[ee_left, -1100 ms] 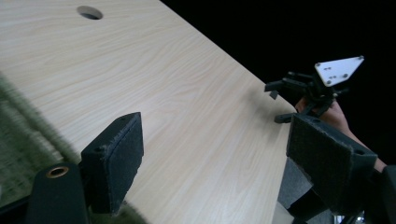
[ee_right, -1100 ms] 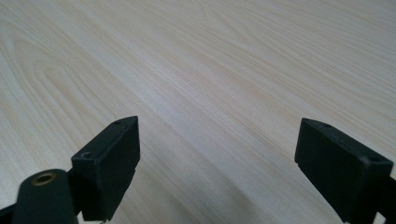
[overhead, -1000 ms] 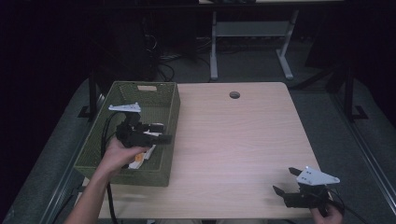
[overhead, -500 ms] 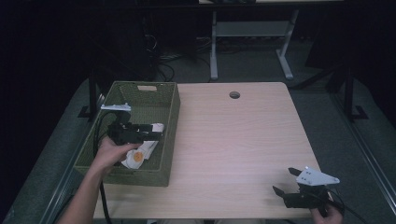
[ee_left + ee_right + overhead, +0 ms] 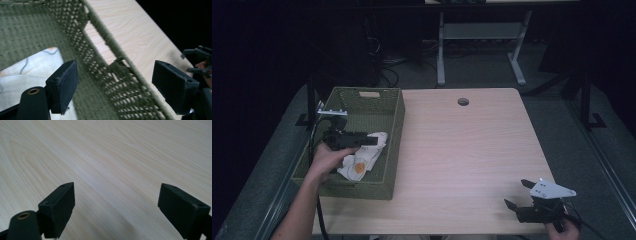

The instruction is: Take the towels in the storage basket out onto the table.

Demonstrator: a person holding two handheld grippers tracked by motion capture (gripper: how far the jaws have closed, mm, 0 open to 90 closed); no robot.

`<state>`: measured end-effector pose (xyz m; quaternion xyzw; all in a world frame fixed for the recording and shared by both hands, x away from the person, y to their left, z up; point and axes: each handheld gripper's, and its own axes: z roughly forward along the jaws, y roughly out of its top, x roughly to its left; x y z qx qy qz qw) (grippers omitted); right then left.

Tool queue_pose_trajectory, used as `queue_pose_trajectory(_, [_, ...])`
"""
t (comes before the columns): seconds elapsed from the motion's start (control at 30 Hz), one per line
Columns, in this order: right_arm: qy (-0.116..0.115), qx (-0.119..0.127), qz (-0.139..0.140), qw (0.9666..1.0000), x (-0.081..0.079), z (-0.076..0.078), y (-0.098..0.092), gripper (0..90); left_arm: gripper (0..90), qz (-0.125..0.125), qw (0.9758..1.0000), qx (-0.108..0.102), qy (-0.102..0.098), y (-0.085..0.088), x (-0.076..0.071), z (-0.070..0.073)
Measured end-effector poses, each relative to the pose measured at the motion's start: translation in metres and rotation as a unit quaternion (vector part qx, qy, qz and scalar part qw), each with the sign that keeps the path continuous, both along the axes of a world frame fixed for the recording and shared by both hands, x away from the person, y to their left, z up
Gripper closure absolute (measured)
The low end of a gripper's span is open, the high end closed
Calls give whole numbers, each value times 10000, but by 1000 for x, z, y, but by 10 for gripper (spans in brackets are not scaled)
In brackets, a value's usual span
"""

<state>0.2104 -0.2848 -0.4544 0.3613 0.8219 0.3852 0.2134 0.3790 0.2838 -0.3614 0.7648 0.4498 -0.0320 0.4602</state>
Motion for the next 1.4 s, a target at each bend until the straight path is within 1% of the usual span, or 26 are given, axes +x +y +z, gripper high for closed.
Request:
queue_pose_trajectory(0.03, [1, -5, 0, 10000, 0, 0, 0, 139, 211, 18, 10000, 59, 18, 1, 2, -1])
queue_pose_trajectory(0.07, [-1, -3, -9, 10000, 0, 0, 0, 139, 212, 80, 9998, 127, 95, 3, 5, -4])
queue_pose_trajectory(0.1, [-1, -3, -9, 10000, 0, 0, 0, 139, 214, 80, 9998, 127, 95, 3, 5, -4])
queue_pose_trajectory(0.23, [7, 10, 0, 10000, 0, 0, 1, 139, 218, 199, 9991, 330, 194, 9, 10, -10])
queue_pose_trajectory(0.37, [-13, -1, 25, 10000, 0, 1, 2, 139, 229, 395, 9982, 373, 259, 16, 15, -13])
queue_pose_trajectory(0.5, [2, 7, 37, 10000, 0, 1, 3, 138, 229, 596, 9957, 555, 434, 20, 21, -19])
queue_pose_trajectory(0.57, [-13, 20, 41, 10000, 0, 1, 3, 139, 235, 684, 9936, 738, 509, 21, 22, -22])
queue_pose_trajectory(0.6, [-16, 23, 42, 10000, 0, 1, 3, 139, 239, 737, 9909, 955, 592, 23, 24, -25])
queue_pose_trajectory(0.63, [-14, 24, 44, 10000, 0, 1, 3, 138, 240, 737, 9909, 955, 592, 23, 24, -25])
queue_pose_trajectory(0.67, [-16, 28, 46, 10000, 0, 1, 3, 139, 240, 728, 9897, 1028, 675, 24, 25, -26])
queue_pose_trajectory(0.73, [-21, 33, 49, 10000, 0, 1, 3, 139, 241, 750, 9862, 1255, 773, 25, 27, -28])
queue_pose_trajectory(0.77, [-30, 39, 57, 10000, 0, 1, 3, 139, 243, 773, 9838, 1388, 825, 25, 29, -30])
queue_pose_trajectory(0.8, [-30, 39, 57, 10000, 0, 1, 3, 139, 246, 773, 9838, 1388, 825, 25, 29, -30])
queue_pose_trajectory(0.83, [-34, 38, 59, 10000, 0, 1, 3, 139, 246, 781, 9826, 1462, 837, 25, 30, -30])
queue_pose_trajectory(0.9, [-51, 43, 53, 10000, -1, 2, 2, 139, 254, 783, 9801, 1569, 934, 25, 31, -33])
queue_pose_trajectory(0.97, [-57, 55, 54, 10000, -1, 2, 2, 139, 256, 823, 9754, 1770, 1026, 24, 32, -37])
queue_pose_trajectory(1.0, [-59, 54, 57, 10000, -1, 2, 3, 139, 257, 814, 9735, 1832, 1097, 24, 33, -40])
queue_pose_trajectory(1.07, [-40, 65, 61, 10000, -1, 2, 4, 139, 261, 773, 9689, 2001, 1233, 22, 34, -44])
queue_pose_trajectory(1.1, [-42, 57, 74, 9999, -1, 2, 4, 139, 261, 747, 9677, 2055, 1257, 21, 35, -45])
queue_pose_trajectory(1.13, [-47, 53, 83, 9999, -1, 2, 4, 139, 268, 717, 9670, 2068, 1300, 20, 35, -47])
queue_pose_trajectory(1.17, [-44, 56, 84, 9999, -1, 2, 4, 138, 283, 683, 9659, 2102, 1346, 19, 36, -49])
queue_pose_trajectory(1.2, [-53, 63, 90, 9999, -1, 2, 4, 139, 331, 627, 9649, 2140, 1387, 18, 36, -51])
queue_pose_trajectory(1.23, [-53, 63, 90, 9999, -1, 2, 4, 139, 331, 582, 9646, 2139, 1432, 18, 37, -53])
queue_pose_trajectory(1.27, [-54, 63, 89, 9999, -1, 3, 4, 139, 345, 560, 9632, 2182, 1466, 17, 37, -54])
queue_pose_trajectory(1.37, [-57, 66, 87, 9999, -1, 3, 3, 138, 358, 541, 9612, 2275, 1465, 16, 38, -57])
queue_pose_trajectory(1.4, [-59, 71, 83, 9999, -1, 3, 3, 139, 358, 511, 9590, 2358, 1488, 15, 39, -58])
